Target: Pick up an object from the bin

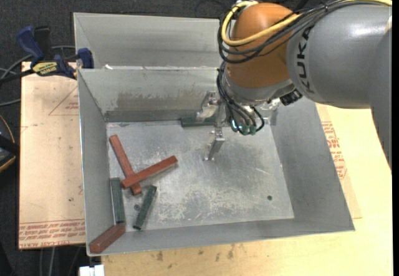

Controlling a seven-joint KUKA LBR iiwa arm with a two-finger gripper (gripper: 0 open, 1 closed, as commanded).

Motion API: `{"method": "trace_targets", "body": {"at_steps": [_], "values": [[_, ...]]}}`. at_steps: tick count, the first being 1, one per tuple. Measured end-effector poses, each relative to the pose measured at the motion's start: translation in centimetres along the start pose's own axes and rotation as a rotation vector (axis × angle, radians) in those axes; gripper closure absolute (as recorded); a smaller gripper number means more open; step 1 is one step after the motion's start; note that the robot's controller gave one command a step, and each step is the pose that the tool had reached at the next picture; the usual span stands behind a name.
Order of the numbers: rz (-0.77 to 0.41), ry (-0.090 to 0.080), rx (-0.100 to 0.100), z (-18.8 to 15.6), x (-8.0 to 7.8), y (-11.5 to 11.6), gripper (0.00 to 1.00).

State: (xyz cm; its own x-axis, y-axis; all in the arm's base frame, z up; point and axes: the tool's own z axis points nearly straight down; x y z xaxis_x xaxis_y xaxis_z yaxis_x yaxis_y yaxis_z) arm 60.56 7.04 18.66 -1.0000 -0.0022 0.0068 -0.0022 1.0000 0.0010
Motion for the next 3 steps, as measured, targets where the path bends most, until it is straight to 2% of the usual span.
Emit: {"method": "trace_targets", "body": {"at_steps": [1,2,3], "values": [[0.001,-0.008,0.0,-0.5,-0.2,0.0,0.0],[-0.065,-0.014,0.001,3.4,0.6,2.0,0.0],[-0.366,-0.018,-0.001,10.9,1.5,8.1,1.0]]}}
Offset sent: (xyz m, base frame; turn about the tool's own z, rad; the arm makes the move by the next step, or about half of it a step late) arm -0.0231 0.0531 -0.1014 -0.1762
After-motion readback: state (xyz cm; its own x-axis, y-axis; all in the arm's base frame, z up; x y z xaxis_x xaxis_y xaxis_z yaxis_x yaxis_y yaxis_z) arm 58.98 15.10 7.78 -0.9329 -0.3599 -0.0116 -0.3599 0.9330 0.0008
